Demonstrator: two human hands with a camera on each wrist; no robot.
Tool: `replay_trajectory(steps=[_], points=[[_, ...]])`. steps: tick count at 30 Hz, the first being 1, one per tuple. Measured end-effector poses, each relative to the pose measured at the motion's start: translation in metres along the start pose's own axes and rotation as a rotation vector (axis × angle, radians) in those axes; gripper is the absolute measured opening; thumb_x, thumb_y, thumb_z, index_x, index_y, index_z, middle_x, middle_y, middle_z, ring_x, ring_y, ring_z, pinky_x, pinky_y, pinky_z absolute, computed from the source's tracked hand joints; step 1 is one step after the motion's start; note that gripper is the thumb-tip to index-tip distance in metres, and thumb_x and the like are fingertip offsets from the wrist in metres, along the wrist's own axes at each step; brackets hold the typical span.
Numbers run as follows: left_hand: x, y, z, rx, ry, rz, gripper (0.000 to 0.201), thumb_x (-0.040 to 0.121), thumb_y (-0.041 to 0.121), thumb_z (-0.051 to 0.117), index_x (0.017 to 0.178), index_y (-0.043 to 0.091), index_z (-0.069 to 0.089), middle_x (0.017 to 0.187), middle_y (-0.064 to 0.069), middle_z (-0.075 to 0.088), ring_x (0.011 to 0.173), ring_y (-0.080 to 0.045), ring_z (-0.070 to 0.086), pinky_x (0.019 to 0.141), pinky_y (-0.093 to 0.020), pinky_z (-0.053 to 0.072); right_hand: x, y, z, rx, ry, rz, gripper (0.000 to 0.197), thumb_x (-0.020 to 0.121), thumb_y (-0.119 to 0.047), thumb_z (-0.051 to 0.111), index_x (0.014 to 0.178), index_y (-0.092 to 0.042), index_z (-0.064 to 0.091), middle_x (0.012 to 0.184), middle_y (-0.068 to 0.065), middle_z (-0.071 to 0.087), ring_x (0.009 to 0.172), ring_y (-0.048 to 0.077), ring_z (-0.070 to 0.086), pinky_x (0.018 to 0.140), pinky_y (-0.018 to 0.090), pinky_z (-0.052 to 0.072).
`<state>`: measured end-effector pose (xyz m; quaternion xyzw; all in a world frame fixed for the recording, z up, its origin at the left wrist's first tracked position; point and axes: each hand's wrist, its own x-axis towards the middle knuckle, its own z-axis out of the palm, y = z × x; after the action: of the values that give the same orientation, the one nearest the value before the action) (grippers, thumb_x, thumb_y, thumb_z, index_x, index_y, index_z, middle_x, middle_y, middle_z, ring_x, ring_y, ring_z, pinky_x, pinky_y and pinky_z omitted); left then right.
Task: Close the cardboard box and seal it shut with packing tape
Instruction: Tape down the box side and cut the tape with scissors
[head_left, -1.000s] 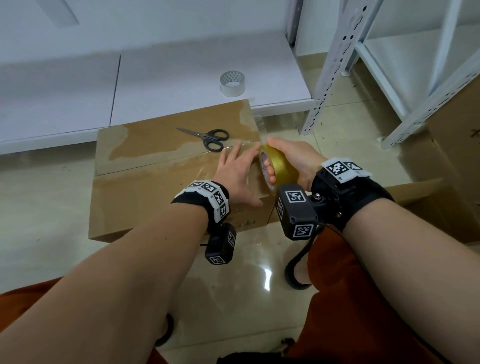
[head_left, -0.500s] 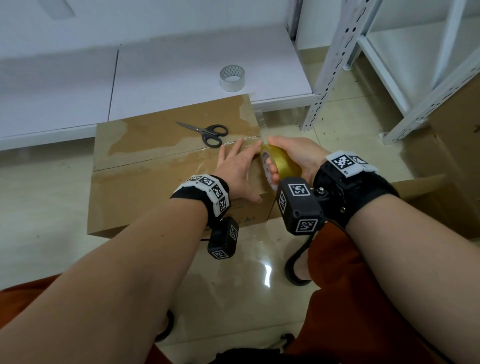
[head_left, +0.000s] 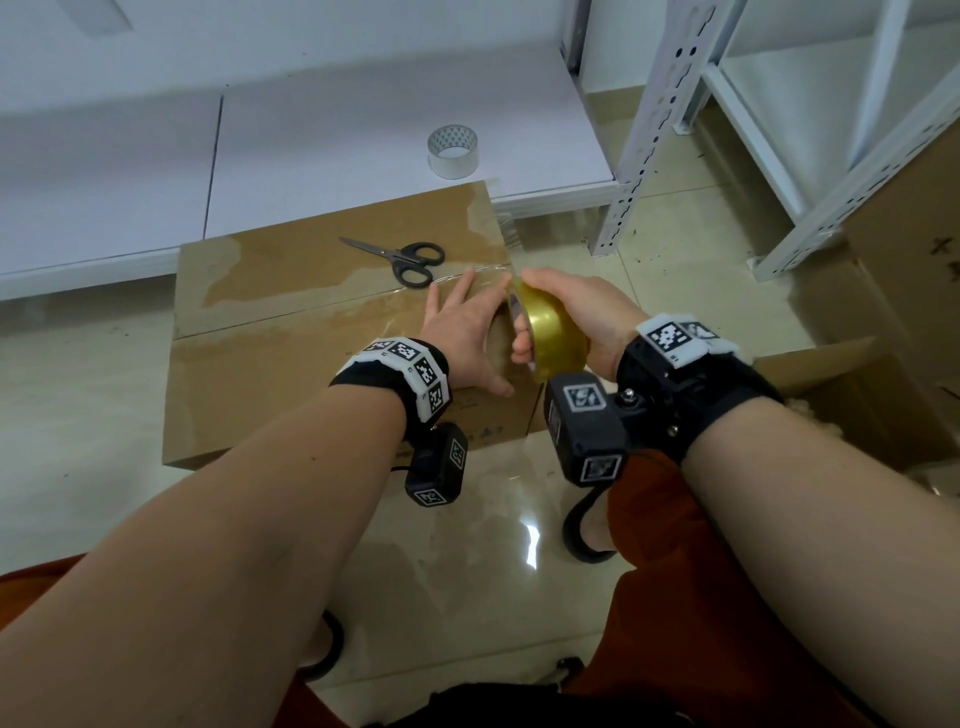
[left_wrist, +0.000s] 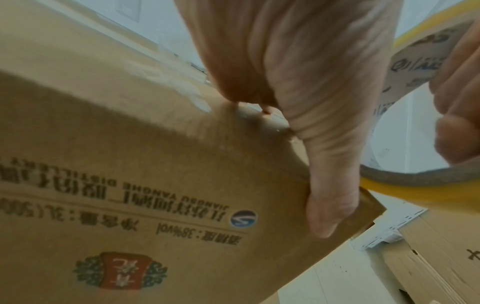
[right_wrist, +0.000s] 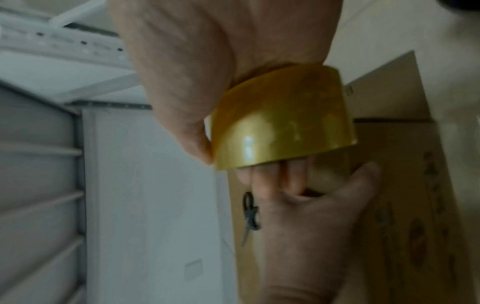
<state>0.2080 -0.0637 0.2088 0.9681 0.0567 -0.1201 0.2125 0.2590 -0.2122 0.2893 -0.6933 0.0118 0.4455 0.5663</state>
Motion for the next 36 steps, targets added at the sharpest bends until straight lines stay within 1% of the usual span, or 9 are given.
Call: replay_trajectory(steps=[2, 4, 6, 10, 16, 21, 24, 30, 36], points=[[-0.002, 0.002, -0.001, -0.002, -0.001, 0.000, 0.124, 0.050, 0.050, 0.086, 0.150, 0.027, 0.017, 0.156, 0.007, 0.027, 0.149, -0.021, -0.006, 0.115, -0.055, -0.013, -0.003, 0.005, 0.002, 0.012, 0.045, -0.080, 0.044, 0.092, -0.039, 0.056, 0.076, 0.001, 0.065, 0.055, 0.011, 0.064, 0.049, 0.024, 0.061, 0.053, 0.028, 0.052], [-0.007, 0.003, -0.001, -0.011, 0.010, 0.011, 0.120, 0.051, 0.048, 0.087, 0.149, 0.027, 0.021, 0.157, 0.008, 0.022, 0.149, -0.022, -0.007, 0.115, -0.055, -0.013, -0.006, 0.008, 0.004, 0.035, 0.064, -0.102, 0.041, 0.092, -0.038, 0.056, 0.078, 0.000, 0.062, 0.050, 0.008, 0.061, 0.043, 0.022, 0.057, 0.050, 0.027, 0.051], [-0.009, 0.004, -0.001, -0.010, 0.013, 0.020, 0.117, 0.052, 0.046, 0.086, 0.149, 0.028, 0.023, 0.159, 0.009, 0.016, 0.148, -0.023, -0.009, 0.115, -0.057, -0.013, -0.006, 0.008, 0.004, 0.024, 0.071, -0.098, 0.042, 0.092, -0.039, 0.057, 0.075, -0.001, 0.062, 0.049, 0.006, 0.060, 0.042, 0.021, 0.056, 0.051, 0.028, 0.051], [-0.007, 0.004, -0.003, -0.003, -0.014, 0.006, 0.114, 0.054, 0.048, 0.084, 0.148, 0.027, 0.023, 0.154, 0.007, 0.030, 0.149, -0.020, -0.005, 0.115, -0.058, -0.013, -0.006, 0.004, 0.003, -0.004, 0.075, -0.083, 0.043, 0.093, -0.039, 0.056, 0.072, -0.002, 0.061, 0.048, 0.006, 0.059, 0.040, 0.020, 0.055, 0.050, 0.028, 0.051], [-0.004, 0.004, -0.003, 0.009, -0.019, -0.010, 0.123, 0.053, 0.051, 0.085, 0.151, 0.030, 0.014, 0.156, 0.005, 0.027, 0.149, -0.018, -0.006, 0.115, -0.056, -0.013, -0.005, 0.006, -0.001, -0.005, 0.058, -0.048, 0.047, 0.092, -0.040, 0.057, 0.064, -0.003, 0.061, 0.049, 0.009, 0.057, 0.042, 0.023, 0.053, 0.056, 0.032, 0.050], [-0.007, 0.004, -0.004, 0.018, -0.023, 0.005, 0.124, 0.054, 0.049, 0.084, 0.152, 0.033, 0.010, 0.157, 0.006, 0.027, 0.149, -0.019, -0.006, 0.115, -0.057, -0.013, -0.008, 0.007, 0.001, -0.011, 0.060, -0.059, 0.045, 0.093, -0.038, 0.056, 0.067, -0.002, 0.061, 0.048, 0.008, 0.058, 0.041, 0.022, 0.053, 0.053, 0.029, 0.049], [-0.007, 0.005, -0.006, 0.044, -0.043, 0.014, 0.120, 0.056, 0.048, 0.084, 0.152, 0.036, 0.013, 0.159, 0.011, 0.020, 0.148, -0.020, -0.008, 0.114, -0.059, -0.013, -0.009, 0.007, 0.000, -0.007, 0.060, -0.044, 0.044, 0.093, -0.038, 0.056, 0.068, -0.001, 0.061, 0.048, 0.008, 0.058, 0.040, 0.022, 0.052, 0.051, 0.028, 0.049], [-0.007, 0.006, -0.006, 0.090, -0.058, 0.020, 0.124, 0.057, 0.049, 0.084, 0.153, 0.038, 0.006, 0.161, 0.013, 0.007, 0.148, -0.021, -0.010, 0.114, -0.059, -0.014, -0.011, 0.010, -0.003, -0.013, 0.059, -0.034, 0.045, 0.093, -0.038, 0.056, 0.068, -0.001, 0.061, 0.048, 0.008, 0.058, 0.041, 0.022, 0.053, 0.053, 0.029, 0.048], [-0.005, 0.005, -0.007, 0.119, -0.070, 0.014, 0.123, 0.059, 0.050, 0.083, 0.153, 0.036, 0.006, 0.161, 0.015, 0.002, 0.148, -0.020, -0.012, 0.113, -0.059, -0.014, -0.016, 0.009, -0.003, 0.015, 0.036, -0.011, 0.037, 0.094, -0.032, 0.056, 0.074, 0.000, 0.057, 0.045, 0.007, 0.056, 0.036, 0.019, 0.051, 0.044, 0.025, 0.046]])
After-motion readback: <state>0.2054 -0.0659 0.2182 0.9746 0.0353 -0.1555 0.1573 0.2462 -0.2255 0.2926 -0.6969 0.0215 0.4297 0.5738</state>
